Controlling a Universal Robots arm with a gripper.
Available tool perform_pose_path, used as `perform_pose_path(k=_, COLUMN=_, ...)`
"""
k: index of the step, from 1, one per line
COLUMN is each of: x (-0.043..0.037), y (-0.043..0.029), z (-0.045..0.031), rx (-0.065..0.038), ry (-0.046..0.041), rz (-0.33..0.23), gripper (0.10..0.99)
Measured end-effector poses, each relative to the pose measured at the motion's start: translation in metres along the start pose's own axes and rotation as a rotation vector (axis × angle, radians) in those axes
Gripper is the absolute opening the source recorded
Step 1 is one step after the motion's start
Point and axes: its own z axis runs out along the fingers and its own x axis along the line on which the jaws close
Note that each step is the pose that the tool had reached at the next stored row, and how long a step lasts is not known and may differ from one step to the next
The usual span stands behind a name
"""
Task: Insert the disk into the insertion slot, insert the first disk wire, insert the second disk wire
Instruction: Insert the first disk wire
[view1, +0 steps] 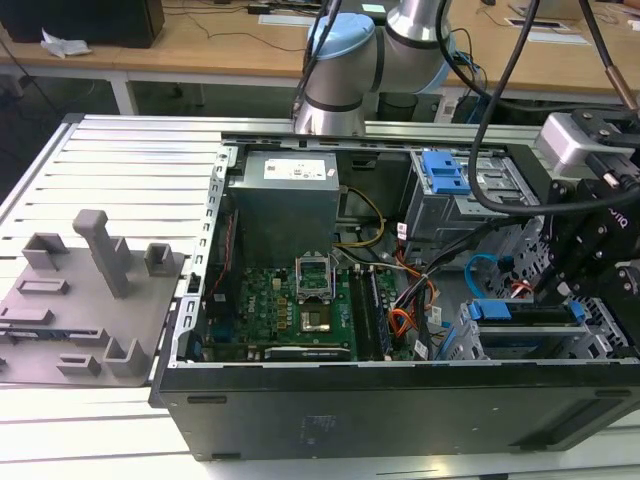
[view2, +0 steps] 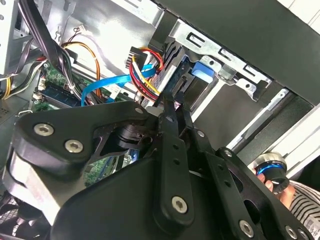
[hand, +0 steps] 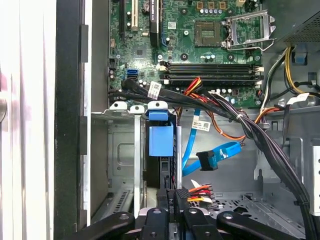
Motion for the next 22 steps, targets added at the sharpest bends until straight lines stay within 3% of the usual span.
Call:
perform_pose_path(k=6, x=-0.0001, y=-0.0047, z=0.0035, rx=0.0, ry=-0.0045, rz=0.0, gripper=0.18)
perform_pose_path(k=14, x=0.0005, y=-0.0056, z=0.0091, rx=-0.001, ry=-0.0089, rz=0.0, gripper=0.18)
perform_pose_path(k=22, x=0.0015, y=-0.0076, z=0.0147, rx=-0.001, ry=-0.0083, rz=0.0, gripper=0.18)
